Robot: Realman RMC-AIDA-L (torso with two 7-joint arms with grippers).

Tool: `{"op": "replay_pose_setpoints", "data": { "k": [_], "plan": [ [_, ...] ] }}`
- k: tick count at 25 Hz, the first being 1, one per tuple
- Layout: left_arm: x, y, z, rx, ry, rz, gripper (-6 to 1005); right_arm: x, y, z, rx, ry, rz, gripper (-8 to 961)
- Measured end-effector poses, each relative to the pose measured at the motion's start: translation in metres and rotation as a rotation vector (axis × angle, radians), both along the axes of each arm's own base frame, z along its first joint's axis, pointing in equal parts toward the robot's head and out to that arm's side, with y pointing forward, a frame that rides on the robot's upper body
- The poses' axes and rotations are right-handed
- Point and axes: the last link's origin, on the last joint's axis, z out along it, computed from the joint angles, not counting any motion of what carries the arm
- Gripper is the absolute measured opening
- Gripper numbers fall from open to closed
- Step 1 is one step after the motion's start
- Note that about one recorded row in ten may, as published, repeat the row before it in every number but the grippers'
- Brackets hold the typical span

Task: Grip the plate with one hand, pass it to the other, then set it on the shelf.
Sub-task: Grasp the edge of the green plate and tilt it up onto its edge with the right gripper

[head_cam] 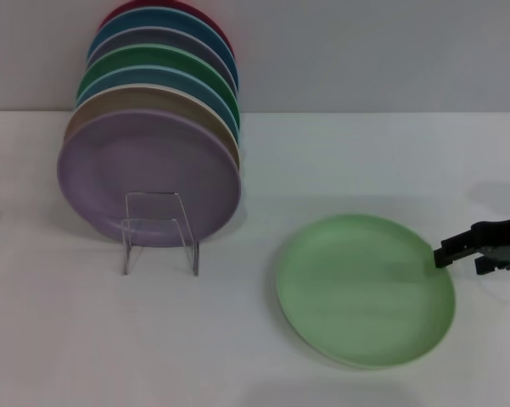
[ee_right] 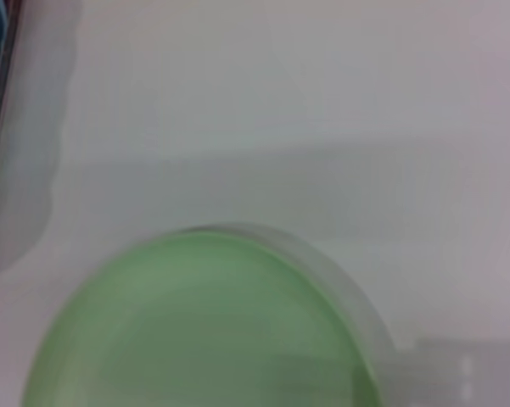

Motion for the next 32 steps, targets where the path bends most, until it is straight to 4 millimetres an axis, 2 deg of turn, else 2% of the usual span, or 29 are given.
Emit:
{"op": "replay_pose_setpoints", "data": {
  "k": [14,32],
  "plan": [
    [0.001,0.001,-0.001,-0.006,0.001,-0.006,791,0.004,0.005,-0.008,-0.019,-0.053,0.003,710],
    [0.002,0.0,-0.004,-0.021,0.006,-0.011,790,-0.001,0.009,-0.018,-0.044,-0.055,0.014,711]
  ]
}}
